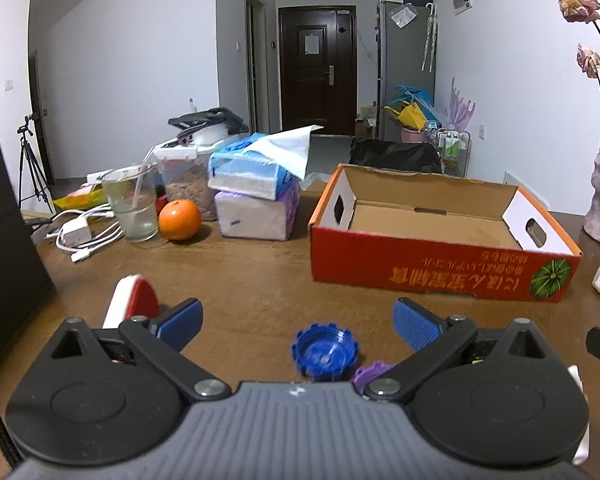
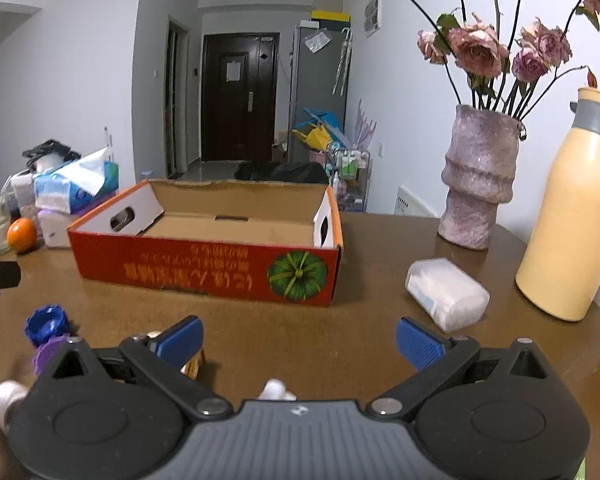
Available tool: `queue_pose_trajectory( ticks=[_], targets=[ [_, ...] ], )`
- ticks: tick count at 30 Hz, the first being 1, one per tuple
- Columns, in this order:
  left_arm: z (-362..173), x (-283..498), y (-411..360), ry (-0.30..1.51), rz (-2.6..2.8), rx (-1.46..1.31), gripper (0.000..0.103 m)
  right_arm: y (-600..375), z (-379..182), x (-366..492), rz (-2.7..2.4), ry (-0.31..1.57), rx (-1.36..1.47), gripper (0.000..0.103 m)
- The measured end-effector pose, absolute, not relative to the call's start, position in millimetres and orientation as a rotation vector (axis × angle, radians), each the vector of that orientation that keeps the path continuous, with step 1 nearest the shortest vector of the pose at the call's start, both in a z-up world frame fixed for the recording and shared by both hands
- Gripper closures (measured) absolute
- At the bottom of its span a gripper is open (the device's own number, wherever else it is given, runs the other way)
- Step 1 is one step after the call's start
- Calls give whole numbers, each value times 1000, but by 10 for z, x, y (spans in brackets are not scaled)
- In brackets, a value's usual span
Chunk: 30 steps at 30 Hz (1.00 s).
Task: Organize rigid objects
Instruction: 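Withdraw both tools from the box back over the table, then grasp the white spray bottle with the right tool while the left grasps the lint roller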
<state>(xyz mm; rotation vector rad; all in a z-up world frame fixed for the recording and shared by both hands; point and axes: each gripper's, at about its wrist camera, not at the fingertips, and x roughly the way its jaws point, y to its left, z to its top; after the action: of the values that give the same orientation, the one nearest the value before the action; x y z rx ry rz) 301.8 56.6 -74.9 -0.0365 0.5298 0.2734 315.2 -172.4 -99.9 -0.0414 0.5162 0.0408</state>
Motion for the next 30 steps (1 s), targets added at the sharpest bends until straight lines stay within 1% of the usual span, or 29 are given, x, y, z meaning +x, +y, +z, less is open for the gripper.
queue_pose_trajectory(
  ticks=[9, 15, 20, 22, 23, 25, 27, 29, 30],
  targets=[
    [-815, 2709, 684, 546, 270, -48, 0, -1676, -1268, 2950, 47, 623, -86, 2],
    [-875, 2573, 790, 561, 277, -58, 0, -1666, -1377, 2970, 50, 655, -78, 8],
    [-929, 2516, 905, 578, 292, -77, 0, -1690, -1425, 3003, 73, 685, -46, 24],
    [-938, 2507, 946, 582, 296, -85, 0, -1689, -1444, 3007, 89, 693, -36, 32],
    [-941, 2506, 963, 585, 298, -90, 0, -1694, -1454, 3012, 104, 698, -25, 34],
    [-943, 2502, 982, 587, 299, -98, 0, -1698, -1473, 3029, 114, 714, -12, 50],
    [-942, 2489, 995, 585, 298, -101, 0, -1708, -1494, 3039, 111, 720, -3, 55],
    [-941, 2483, 1003, 585, 298, -103, 0, -1709, -1494, 3032, 114, 718, 1, 62],
    [-941, 2483, 1002, 585, 299, -102, 0, -1711, -1491, 3027, 121, 715, 4, 74]
  ],
)
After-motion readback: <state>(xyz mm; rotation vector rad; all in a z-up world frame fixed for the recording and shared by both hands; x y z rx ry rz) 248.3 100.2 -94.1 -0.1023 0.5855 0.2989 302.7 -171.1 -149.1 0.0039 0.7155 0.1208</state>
